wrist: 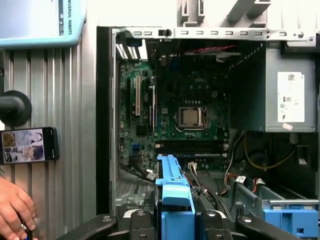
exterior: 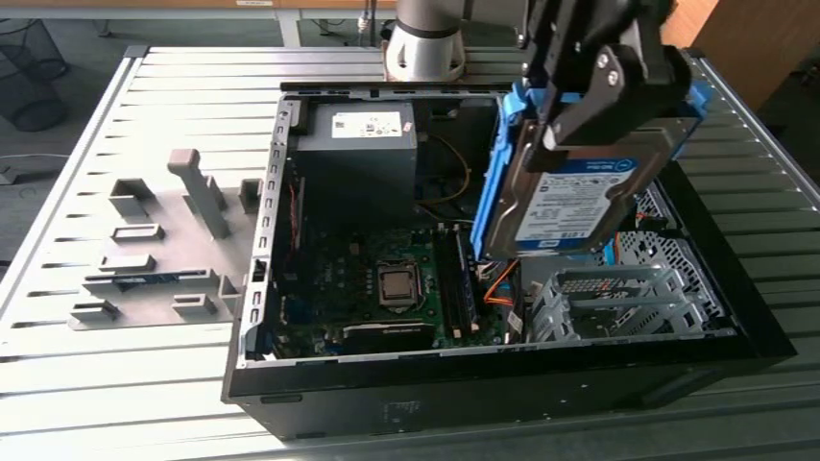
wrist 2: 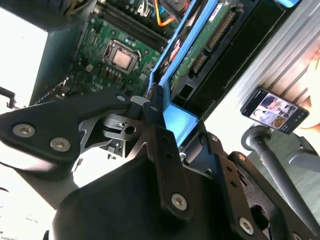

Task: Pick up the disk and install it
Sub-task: 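Insert the disk into the insertion slot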

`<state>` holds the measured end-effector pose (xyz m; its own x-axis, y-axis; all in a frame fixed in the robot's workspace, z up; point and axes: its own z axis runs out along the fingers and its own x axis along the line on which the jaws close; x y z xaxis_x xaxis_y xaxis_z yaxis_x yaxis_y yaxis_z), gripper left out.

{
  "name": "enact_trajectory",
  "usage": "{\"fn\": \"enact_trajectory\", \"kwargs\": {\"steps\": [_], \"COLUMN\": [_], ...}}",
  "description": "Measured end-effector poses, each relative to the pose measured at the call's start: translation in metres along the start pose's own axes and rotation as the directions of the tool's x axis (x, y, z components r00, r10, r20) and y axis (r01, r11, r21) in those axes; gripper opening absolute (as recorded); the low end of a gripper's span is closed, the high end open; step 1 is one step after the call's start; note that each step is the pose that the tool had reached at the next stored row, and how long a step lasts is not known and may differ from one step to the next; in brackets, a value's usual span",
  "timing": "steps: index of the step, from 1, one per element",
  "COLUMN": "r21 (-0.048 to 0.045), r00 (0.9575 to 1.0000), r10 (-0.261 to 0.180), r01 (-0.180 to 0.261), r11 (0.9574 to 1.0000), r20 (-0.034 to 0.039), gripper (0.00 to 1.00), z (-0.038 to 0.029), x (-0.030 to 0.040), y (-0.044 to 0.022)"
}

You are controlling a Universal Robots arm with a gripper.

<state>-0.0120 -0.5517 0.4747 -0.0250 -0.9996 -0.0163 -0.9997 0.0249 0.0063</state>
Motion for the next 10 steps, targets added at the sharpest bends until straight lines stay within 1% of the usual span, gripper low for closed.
{"fn": "enact_trajectory", "kwargs": {"steps": [2, 5, 6, 7, 10], "r21": [0.0, 0.0001, 0.0, 0.0, -0.0008], "r00": [1.0, 1.0, 1.0, 1.0, 1.0], "r10": [0.0, 0.0, 0.0, 0.0, 0.0], "r01": [0.0, 0.0, 0.0, 0.0, 0.0], "r11": [1.0, 1.0, 1.0, 1.0, 1.0], "r20": [0.0003, 0.0002, 0.0001, 0.0004, 0.0], "gripper": [0.37, 0.37, 0.37, 0.37, 0.37], "z": [0.0008, 0.0019, 0.0024, 0.0031, 0.0049], "x": [0.0041, 0.0137, 0.0153, 0.0159, 0.0157], "y": [-0.0024, -0.0035, -0.0048, -0.0073, -0.0184]}}
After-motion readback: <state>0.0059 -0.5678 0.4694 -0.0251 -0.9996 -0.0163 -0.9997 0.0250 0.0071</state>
